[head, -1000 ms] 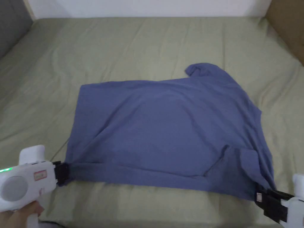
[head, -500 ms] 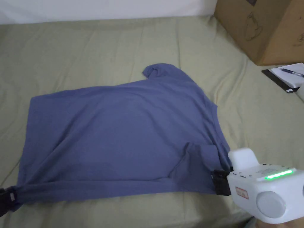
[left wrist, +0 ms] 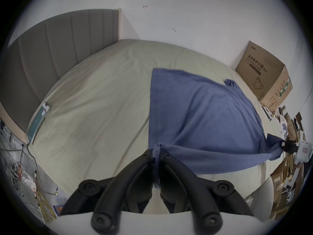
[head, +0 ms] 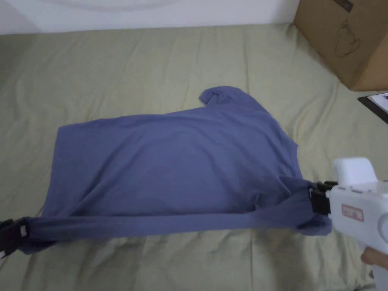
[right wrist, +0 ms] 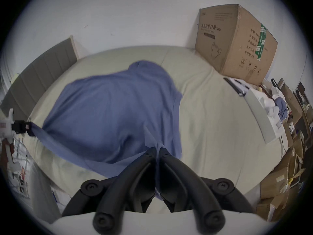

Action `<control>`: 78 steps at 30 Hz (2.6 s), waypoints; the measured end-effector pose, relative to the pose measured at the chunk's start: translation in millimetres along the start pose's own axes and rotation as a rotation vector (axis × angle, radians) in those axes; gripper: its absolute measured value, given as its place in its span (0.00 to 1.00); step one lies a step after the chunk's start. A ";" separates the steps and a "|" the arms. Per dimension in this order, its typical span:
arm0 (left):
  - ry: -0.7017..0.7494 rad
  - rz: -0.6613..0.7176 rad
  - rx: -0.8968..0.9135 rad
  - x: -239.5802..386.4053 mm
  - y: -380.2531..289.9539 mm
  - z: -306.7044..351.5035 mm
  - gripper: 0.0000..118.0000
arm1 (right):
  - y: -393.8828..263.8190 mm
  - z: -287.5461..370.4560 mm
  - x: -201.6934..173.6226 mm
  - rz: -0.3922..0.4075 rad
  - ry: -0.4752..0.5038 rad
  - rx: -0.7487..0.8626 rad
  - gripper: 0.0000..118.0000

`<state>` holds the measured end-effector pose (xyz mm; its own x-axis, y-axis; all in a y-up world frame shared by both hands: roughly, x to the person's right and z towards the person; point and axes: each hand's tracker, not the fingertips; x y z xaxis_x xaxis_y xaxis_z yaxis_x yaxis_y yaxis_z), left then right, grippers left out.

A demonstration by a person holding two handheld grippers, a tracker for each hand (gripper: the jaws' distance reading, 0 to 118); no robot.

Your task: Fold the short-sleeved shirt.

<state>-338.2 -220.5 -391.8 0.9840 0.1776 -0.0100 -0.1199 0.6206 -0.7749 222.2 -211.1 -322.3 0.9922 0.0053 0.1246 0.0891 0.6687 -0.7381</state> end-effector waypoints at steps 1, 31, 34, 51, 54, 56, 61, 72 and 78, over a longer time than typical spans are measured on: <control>-0.001 -0.001 0.006 1.5 12.8 -5.4 0.04 | 16.8 -9.2 3.1 -0.002 -0.004 0.002 0.03; -0.025 0.088 -0.075 -11.4 -47.4 -8.9 0.00 | -28.3 -16.9 -40.7 -0.050 0.174 0.014 0.00; -0.022 0.087 -0.088 -17.2 -53.0 -22.2 0.01 | -46.4 -20.3 -46.8 -0.032 0.144 0.001 0.00; 0.025 -0.032 -0.149 7.2 -12.1 -83.5 0.17 | -57.8 -20.6 -18.3 -0.143 0.063 -0.029 0.38; -0.003 0.009 -0.165 0.6 -5.7 -84.0 0.08 | -47.6 -35.2 -10.7 -0.138 0.073 -0.043 1.00; -0.001 -0.001 -0.159 0.5 -6.2 -82.1 0.07 | -40.1 -45.9 -3.5 -0.159 0.070 -0.022 0.92; 0.007 -0.042 -0.151 8.6 -5.5 -73.5 0.07 | -24.5 -109.9 7.5 -0.145 -0.049 -0.088 0.57; -0.036 -0.096 -0.101 9.7 6.1 -40.9 0.04 | -17.6 -94.0 -15.3 -0.159 0.015 -0.148 0.03; -0.019 -0.154 -0.127 -2.3 -4.3 -25.2 0.03 | -26.9 -35.6 7.9 -0.242 0.075 -0.124 0.03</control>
<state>-336.6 -242.8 -404.3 0.9866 0.1032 0.1262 0.0509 0.5406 -0.8397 230.8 -255.5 -325.1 0.9439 -0.2016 0.2615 0.3300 0.5474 -0.7690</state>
